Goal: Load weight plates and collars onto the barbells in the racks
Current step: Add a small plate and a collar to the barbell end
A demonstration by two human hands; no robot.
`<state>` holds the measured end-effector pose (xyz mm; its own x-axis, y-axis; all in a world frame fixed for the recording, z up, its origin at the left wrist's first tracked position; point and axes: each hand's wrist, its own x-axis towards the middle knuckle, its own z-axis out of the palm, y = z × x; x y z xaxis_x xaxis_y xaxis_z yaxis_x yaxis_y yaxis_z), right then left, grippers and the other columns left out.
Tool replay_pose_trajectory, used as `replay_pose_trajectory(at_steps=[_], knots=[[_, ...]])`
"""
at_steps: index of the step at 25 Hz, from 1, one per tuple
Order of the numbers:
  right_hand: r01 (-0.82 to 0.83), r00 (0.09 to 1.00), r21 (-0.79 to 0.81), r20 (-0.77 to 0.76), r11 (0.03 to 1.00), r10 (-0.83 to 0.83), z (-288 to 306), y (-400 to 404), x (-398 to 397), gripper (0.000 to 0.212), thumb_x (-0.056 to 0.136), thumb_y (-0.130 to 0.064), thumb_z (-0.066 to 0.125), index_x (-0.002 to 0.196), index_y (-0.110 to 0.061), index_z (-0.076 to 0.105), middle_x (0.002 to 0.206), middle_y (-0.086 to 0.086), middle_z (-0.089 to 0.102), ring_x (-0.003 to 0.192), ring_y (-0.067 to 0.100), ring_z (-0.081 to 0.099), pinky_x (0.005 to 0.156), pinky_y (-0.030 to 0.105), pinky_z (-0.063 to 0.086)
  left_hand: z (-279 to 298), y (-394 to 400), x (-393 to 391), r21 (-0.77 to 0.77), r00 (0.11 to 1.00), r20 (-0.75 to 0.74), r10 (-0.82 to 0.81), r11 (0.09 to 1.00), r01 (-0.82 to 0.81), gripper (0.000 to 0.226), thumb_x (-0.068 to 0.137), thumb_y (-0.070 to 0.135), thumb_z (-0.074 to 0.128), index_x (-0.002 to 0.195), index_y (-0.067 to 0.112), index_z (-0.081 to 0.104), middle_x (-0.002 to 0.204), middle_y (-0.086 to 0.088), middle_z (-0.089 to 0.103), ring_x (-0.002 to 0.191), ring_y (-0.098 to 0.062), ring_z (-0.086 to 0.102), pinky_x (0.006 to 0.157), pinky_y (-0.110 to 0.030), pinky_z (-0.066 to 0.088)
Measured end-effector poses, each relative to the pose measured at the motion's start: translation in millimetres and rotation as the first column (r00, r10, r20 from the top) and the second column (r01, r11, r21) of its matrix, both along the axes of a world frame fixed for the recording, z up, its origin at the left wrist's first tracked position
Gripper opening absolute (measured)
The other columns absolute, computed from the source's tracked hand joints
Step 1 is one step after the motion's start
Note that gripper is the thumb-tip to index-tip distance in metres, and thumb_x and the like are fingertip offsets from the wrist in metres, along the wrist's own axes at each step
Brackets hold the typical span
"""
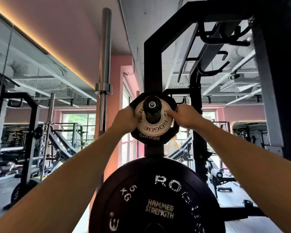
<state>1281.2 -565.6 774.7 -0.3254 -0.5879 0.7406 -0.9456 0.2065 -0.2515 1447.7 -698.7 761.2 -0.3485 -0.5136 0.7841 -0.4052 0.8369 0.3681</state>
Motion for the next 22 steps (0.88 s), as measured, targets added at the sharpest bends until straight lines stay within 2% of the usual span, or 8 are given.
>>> replay_pose_trajectory(at_steps=[2, 3, 5, 8, 13, 15, 19, 22], knots=[[-0.072, 0.995, 0.041, 0.077, 0.997, 0.069, 1.2, 0.3, 2.1, 0.043, 0.097, -0.038, 0.051, 0.068, -0.006, 0.052, 0.063, 0.008, 0.052, 0.066, 0.029, 0.057, 0.053, 0.028, 0.041, 2.8, 0.5, 3.5, 0.042, 1.0, -0.007, -0.029, 0.999, 0.029, 0.031, 0.096, 0.032, 0.054, 0.104, 0.004, 0.064, 0.1, -0.015, 0.071, 0.092, -0.032, 0.067, 0.08, -0.036, 0.054], [-0.131, 0.981, 0.048, 0.148, 0.99, 0.122, -0.5, 2.6, 2.8, 0.037, 0.096, -0.036, 0.053, 0.078, -0.003, 0.056, 0.068, 0.012, 0.056, 0.063, 0.029, 0.058, 0.048, 0.027, 0.042, 3.7, 2.6, 7.1, 0.104, 0.997, -0.023, -0.077, 0.991, 0.079, 0.03, 0.096, 0.031, 0.056, 0.106, 0.004, 0.063, 0.1, -0.015, 0.07, 0.089, -0.031, 0.069, 0.079, -0.039, 0.058], [-0.257, 0.924, 0.002, 0.295, 0.966, 0.245, -7.6, 10.3, 4.9, 0.032, 0.097, -0.034, 0.054, 0.099, -0.002, 0.056, 0.084, 0.02, 0.064, 0.063, 0.028, 0.062, 0.043, 0.027, 0.044, 4.8, 15.0, 17.9, 0.236, 0.977, -0.102, -0.189, 0.949, 0.208, 0.024, 0.096, 0.026, 0.059, 0.107, 0.004, 0.06, 0.1, -0.015, 0.069, 0.077, -0.029, 0.073, 0.063, -0.034, 0.062], [-0.359, 0.837, -0.097, 0.407, 0.928, 0.366, -16.9, 27.9, 18.0, 0.024, 0.098, -0.03, 0.053, 0.104, -0.007, 0.05, 0.09, 0.017, 0.067, 0.059, 0.022, 0.066, 0.043, 0.027, 0.047, 6.8, 41.4, 39.0, 0.273, 0.952, -0.181, -0.247, 0.917, 0.29, 0.015, 0.095, 0.021, 0.062, 0.1, 0.008, 0.055, 0.096, -0.018, 0.068, 0.063, -0.025, 0.072, 0.046, -0.026, 0.057], [-0.41, 0.743, -0.244, 0.469, 0.879, 0.477, -21.6, 75.8, 60.4, 0.024, 0.097, -0.026, 0.056, 0.107, -0.006, 0.046, 0.084, 0.018, 0.067, 0.058, 0.024, 0.065, 0.042, 0.028, 0.05, 4.4, 87.8, 76.5, 0.236, 0.94, -0.203, -0.275, 0.918, 0.319, 0.019, 0.096, 0.018, 0.061, 0.106, 0.003, 0.055, 0.099, -0.019, 0.068, 0.059, -0.02, 0.07, 0.044, -0.02, 0.052], [-0.429, 0.722, -0.276, 0.467, 0.86, 0.51, -23.6, 100.3, 77.7, 0.021, 0.097, -0.024, 0.056, 0.102, -0.007, 0.045, 0.082, 0.019, 0.067, 0.059, 0.027, 0.065, 0.042, 0.029, 0.05, 0.9, 107.1, 92.9, 0.228, 0.93, -0.226, -0.288, 0.913, 0.338, 0.019, 0.095, 0.016, 0.062, 0.106, 0.001, 0.056, 0.098, -0.019, 0.068, 0.056, -0.019, 0.069, 0.042, -0.019, 0.051], [-0.432, 0.727, -0.233, 0.481, 0.871, 0.49, -41.3, 142.3, 100.4, 0.019, 0.097, -0.02, 0.056, 0.099, -0.006, 0.044, 0.082, 0.025, 0.066, 0.06, 0.029, 0.064, 0.044, 0.032, 0.052, -16.2, 144.3, 114.8, 0.243, 0.94, -0.181, -0.29, 0.913, 0.328, 0.013, 0.093, 0.011, 0.063, 0.102, 0.003, 0.056, 0.09, -0.015, 0.068, 0.048, -0.013, 0.068, 0.041, -0.019, 0.051], [-0.437, 0.708, -0.222, 0.514, 0.872, 0.485, -59.4, 171.0, 104.3, 0.02, 0.097, -0.018, 0.055, 0.105, -0.003, 0.045, 0.081, 0.025, 0.064, 0.057, 0.027, 0.062, 0.045, 0.032, 0.054, -31.0, 172.0, 119.1, 0.264, 0.939, -0.163, -0.302, 0.904, 0.337, 0.009, 0.092, 0.008, 0.064, 0.092, 0.008, 0.055, 0.086, -0.017, 0.07, 0.053, -0.02, 0.07, 0.045, -0.027, 0.056]])
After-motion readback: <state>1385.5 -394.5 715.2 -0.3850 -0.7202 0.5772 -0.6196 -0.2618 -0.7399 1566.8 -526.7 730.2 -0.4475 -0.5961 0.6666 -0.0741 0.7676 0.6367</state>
